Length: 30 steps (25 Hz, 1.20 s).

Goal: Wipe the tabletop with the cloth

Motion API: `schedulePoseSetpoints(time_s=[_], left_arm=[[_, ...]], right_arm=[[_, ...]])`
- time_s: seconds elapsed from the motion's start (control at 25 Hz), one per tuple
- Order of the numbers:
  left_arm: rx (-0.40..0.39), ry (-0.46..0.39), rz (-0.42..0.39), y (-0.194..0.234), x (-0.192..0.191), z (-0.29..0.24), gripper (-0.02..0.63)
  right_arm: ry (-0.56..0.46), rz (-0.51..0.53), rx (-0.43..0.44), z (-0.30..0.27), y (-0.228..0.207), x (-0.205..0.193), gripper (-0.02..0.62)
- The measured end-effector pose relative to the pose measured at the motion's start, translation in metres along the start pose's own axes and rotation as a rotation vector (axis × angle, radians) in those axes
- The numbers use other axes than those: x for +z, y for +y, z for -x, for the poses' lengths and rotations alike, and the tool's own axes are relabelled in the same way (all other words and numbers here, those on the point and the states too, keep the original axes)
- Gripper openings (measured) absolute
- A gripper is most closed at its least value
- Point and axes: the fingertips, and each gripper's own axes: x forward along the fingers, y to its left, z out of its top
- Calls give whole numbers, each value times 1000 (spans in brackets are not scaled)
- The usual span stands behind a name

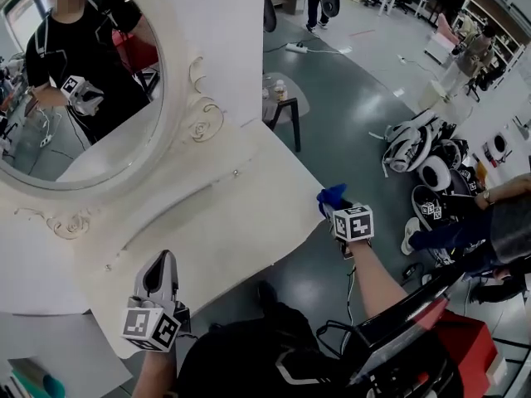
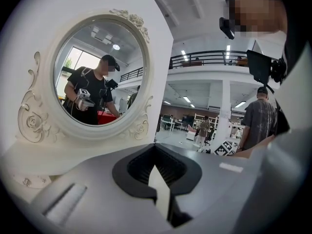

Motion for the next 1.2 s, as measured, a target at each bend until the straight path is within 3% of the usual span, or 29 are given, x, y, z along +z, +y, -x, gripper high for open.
schedulePoseSetpoints(time_s=[0.2,0.64,0.96,1.2], left_arm=[[46,-50,31,24,11,31,9],[192,-154,11,82,31,122,9],[287,-216,5,104,57,182,8],[334,-258,16,120,65,204,8]], right_arm=[[-147,30,121,30,83,58,137],[-404,126,376,105,283,156,137],[-517,208,543,159,405,189,137],[-570,273,574,174,452,194,135]])
